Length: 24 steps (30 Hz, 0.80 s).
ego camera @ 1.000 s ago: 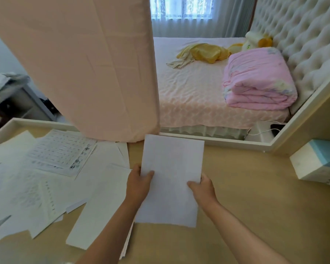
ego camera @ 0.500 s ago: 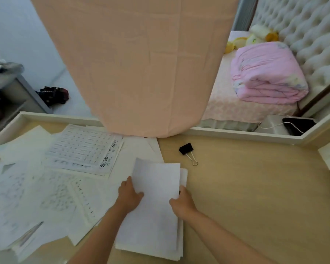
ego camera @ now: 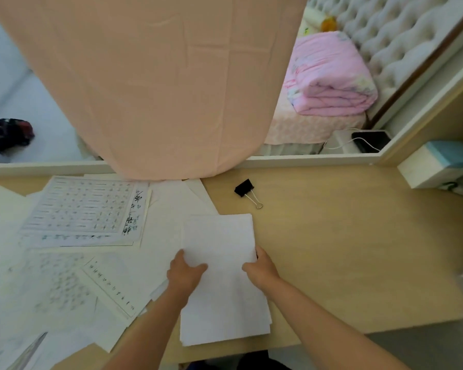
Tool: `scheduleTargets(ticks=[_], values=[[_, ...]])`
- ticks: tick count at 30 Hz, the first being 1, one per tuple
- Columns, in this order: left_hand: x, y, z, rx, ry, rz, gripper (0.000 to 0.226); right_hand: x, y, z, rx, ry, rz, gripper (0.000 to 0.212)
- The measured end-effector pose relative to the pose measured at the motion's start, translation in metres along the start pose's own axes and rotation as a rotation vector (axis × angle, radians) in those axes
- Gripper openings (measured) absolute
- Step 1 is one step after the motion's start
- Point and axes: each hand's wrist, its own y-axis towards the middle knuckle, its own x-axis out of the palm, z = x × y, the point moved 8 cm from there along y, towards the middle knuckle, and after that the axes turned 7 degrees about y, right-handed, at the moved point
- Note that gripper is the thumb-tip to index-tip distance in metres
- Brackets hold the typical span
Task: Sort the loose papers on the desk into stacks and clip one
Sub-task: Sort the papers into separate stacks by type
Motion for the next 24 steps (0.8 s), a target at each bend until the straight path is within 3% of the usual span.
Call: scheduleTargets(ticks=[3, 7, 11, 15, 19, 24], values=[[0.026, -0.003, 0.013, 0.019, -0.111, -0.112, 0.114, -0.03, 0.004, 0.01, 0.033, -0.083, 0.054, 0.078], [0.075, -0.013, 0.058, 0.131, -0.04, -0.208, 0.1, -0.089, 0.018, 0.029, 0.041, -0.163, 0.099, 0.074], [0.128, -0.011, 0.087, 0.199, 0.074, -0.281, 0.109, -0.138, 0.031, 0.048, 0.04, -0.269, 0.078, 0.072], [0.139, -0.022, 0.112, 0.261, 0.198, -0.228, 0.089, -0.165, 0.038, 0.055, 0.038, -0.389, 0.05, 0.073], [0.109, -0.025, 0.115, 0.309, 0.347, -0.074, 0.072, -0.159, 0.034, 0.019, -0.16, -0.463, 0.155, 0.061], [0.041, -0.012, 0.09, 0.27, 0.367, 0.047, 0.056, -0.07, 0.017, -0.026, -0.258, -0.199, -0.142, 0.04]])
